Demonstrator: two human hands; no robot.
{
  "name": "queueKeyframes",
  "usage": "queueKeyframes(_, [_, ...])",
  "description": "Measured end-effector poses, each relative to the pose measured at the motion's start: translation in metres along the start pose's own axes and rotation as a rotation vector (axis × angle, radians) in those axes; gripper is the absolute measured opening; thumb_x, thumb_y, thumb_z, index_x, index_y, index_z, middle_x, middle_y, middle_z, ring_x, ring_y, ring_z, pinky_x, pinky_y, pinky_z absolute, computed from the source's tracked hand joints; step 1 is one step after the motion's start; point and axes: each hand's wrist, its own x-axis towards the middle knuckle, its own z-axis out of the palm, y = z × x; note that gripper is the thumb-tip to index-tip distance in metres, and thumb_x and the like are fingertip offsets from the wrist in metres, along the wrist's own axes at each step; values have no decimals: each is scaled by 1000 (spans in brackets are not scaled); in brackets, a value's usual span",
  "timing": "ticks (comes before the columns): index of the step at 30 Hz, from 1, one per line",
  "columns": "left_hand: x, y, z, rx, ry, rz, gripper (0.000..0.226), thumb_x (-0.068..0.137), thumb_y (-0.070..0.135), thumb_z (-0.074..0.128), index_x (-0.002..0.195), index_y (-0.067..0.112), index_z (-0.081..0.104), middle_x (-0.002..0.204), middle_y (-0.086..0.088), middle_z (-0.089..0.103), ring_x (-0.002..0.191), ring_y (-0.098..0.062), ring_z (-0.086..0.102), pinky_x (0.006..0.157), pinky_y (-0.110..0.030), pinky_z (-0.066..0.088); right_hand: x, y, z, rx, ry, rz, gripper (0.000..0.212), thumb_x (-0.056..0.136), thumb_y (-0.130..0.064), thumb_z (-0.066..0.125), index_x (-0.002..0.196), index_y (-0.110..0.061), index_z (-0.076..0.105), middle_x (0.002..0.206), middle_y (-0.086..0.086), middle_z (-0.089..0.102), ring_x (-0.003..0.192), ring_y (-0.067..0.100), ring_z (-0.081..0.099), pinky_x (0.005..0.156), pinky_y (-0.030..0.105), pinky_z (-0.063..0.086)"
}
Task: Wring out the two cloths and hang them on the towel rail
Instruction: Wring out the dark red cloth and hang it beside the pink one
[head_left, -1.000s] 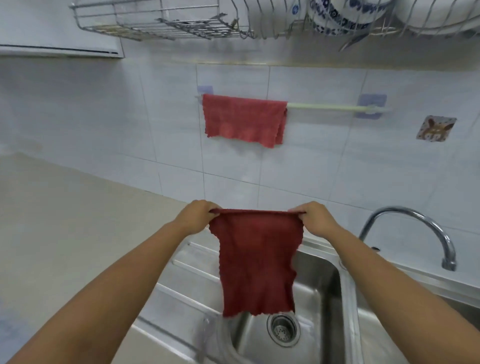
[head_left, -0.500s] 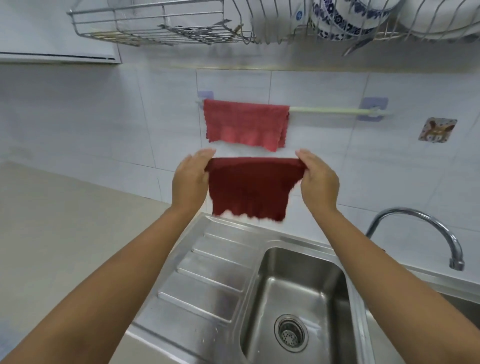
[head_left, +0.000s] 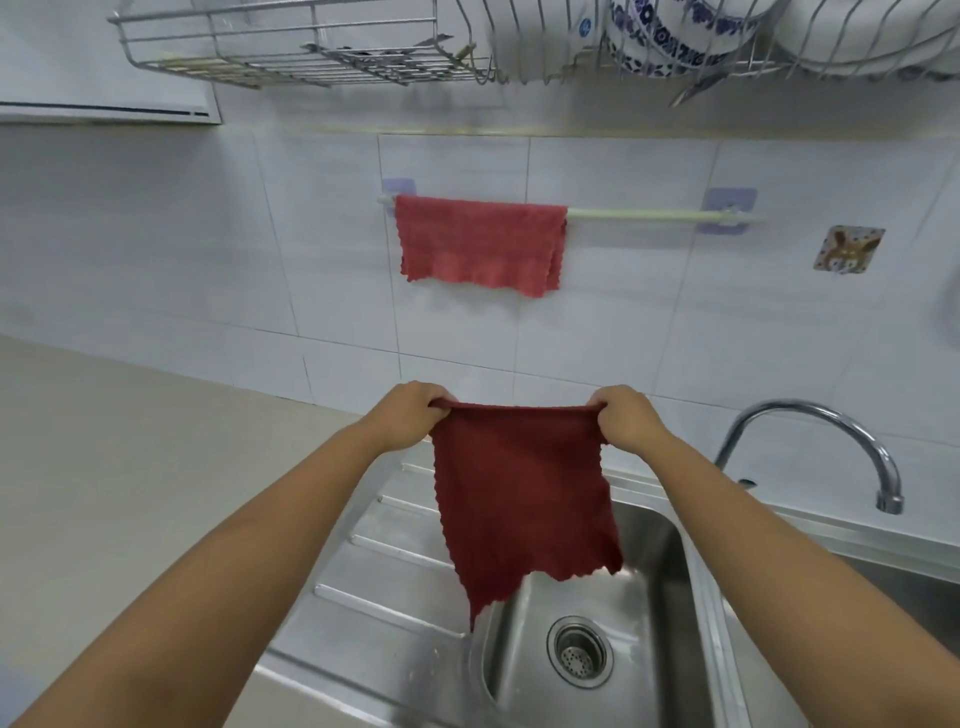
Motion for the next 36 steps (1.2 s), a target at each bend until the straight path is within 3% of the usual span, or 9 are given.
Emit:
queueKeyframes(3, [0,5,-1,-9,21,-8,29,91,8,48,102,22,72,102,2,71,87,-13,64,77,-22,48,-6,1,-5,213,-41,21,42,73,9,29,69,-14,64,63,9,62,62,29,59,61,31,47])
queueKeyframes(5, [0,2,1,13,62,-53,27,91,10,49,100,22,72,101,2,71,89,-15,64,78,-26,50,-11,3,-8,212,-79,5,35,75,5,31,68,-8,63,63,9,60,59,27,56,56,30,43])
queueKeyframes(9, [-1,6,7,88,172,-123,32,85,8,52,98,25,76,96,2,72,88,-18,67,83,-37,56,-17,-2,-5,143,-174,7,16,73,-8,44,58,-12,41,60,4,42,58,22,37,56,32,30])
queueKeyframes(11, [0,12,8,94,238,-139,34,83,7,51,96,27,76,98,2,70,92,-19,66,83,-37,55,-16,-4,-7,45,-147,-34,15,77,-19,52,63,-13,55,66,-2,56,65,19,51,62,31,40])
queueKeyframes(14, [2,18,5,112,348,-161,31,86,11,52,97,29,75,107,3,64,100,-19,62,84,-35,53,-13,-6,-12,-135,45,-89,17,81,-23,53,80,-29,69,84,-10,68,89,17,62,86,37,48])
queueKeyframes(17, [0,17,11,154,324,-168,28,86,14,54,96,31,73,107,6,66,98,-19,62,82,-35,54,-14,-3,-5,-290,167,-72,28,87,-19,50,94,-31,74,93,-7,73,100,20,61,95,40,40])
queueKeyframes(23, [12,21,10,129,379,-174,28,85,14,54,93,33,73,98,8,67,88,-17,64,72,-29,51,-4,-4,-8,-206,259,-29,30,93,-18,48,106,-27,73,108,-2,71,109,25,59,96,39,39])
queueKeyframes(31, [32,36,10,153,376,-210,17,86,20,59,92,29,72,96,5,70,88,-20,65,71,-29,50,3,-6,-18,-158,310,78,29,89,-9,46,105,-25,65,102,-1,70,98,24,63,88,35,43])
queueKeyframes(36, [46,43,12,38,204,-273,10,87,22,57,88,18,66,77,-2,73,73,-22,69,69,-32,55,5,3,-25,-94,277,188,12,86,-12,53,91,-18,60,88,4,69,82,26,65,75,34,54])
